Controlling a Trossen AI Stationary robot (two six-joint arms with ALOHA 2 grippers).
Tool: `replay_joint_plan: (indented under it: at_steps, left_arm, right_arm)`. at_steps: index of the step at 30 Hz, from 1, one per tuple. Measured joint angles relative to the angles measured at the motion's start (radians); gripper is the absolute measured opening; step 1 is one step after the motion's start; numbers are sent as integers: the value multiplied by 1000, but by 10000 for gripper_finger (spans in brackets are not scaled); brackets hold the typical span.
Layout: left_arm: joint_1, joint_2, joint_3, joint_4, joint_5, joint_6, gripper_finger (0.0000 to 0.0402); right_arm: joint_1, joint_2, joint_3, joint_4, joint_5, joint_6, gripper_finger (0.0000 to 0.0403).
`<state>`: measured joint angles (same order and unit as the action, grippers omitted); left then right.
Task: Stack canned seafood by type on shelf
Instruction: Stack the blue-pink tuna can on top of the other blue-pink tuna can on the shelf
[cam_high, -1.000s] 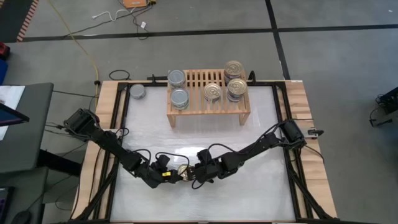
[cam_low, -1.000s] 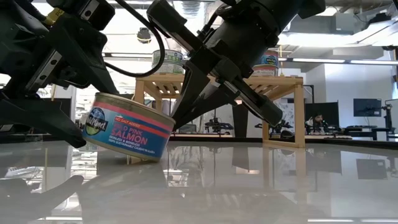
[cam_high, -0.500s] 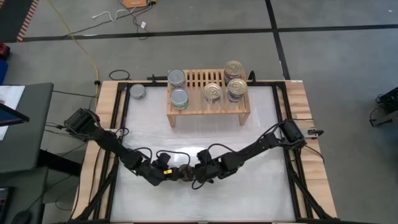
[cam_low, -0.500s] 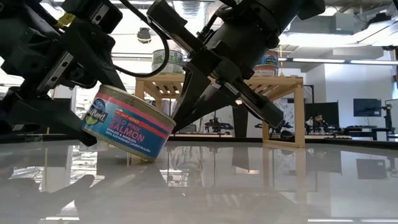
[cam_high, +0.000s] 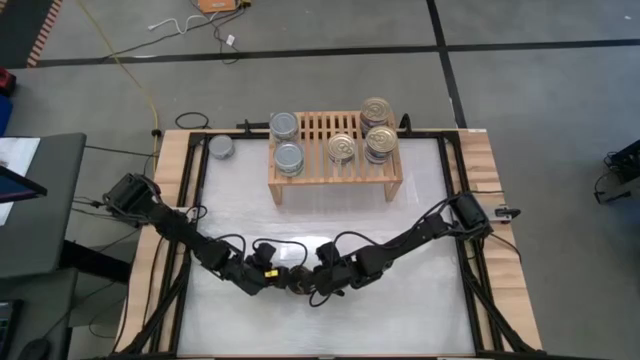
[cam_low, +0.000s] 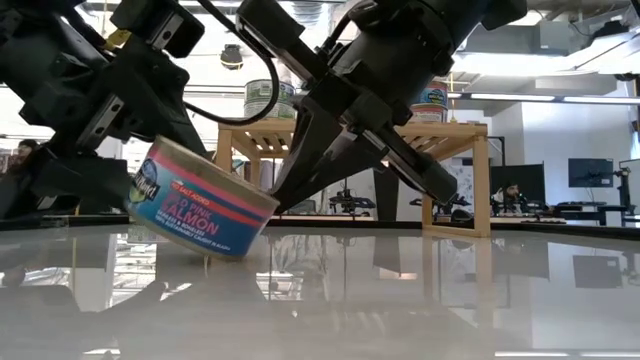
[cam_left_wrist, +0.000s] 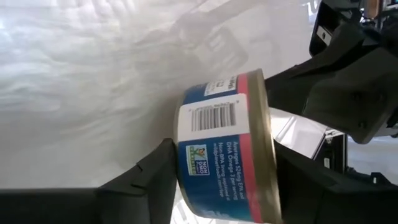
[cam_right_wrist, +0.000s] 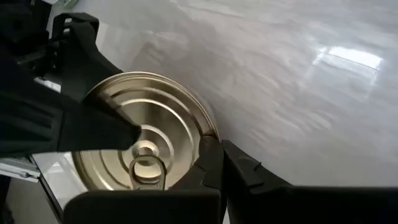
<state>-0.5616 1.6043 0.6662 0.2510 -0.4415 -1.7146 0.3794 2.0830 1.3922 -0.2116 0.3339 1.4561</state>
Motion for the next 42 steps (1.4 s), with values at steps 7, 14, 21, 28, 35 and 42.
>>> replay_joint_plan:
  at_steps: [7, 14, 21, 28, 35, 42]
  left_arm:
    - [2, -1, 0, -7, -4, 8, 194]
    - [19, -2, 0, -15, 14, 61, 195]
    - [52, -3, 1, -15, 38, 122, 195]
    - [97, -3, 1, -11, 74, 164, 188]
    - [127, -3, 1, -3, 105, 198, 194]
    - [153, 1, -2, 72, 142, 218, 190]
  right_arm:
    - [-5, -3, 0, 0, -2, -27, 25]
    - [-6, -14, 0, -9, -2, -70, 25]
    - [-10, -87, -1, -92, 12, -134, 25]
    - [-9, -163, 0, -258, 13, -175, 25]
    - [24, -203, 0, -483, 14, -164, 25]
    - [95, -206, 0, -703, 14, -27, 25]
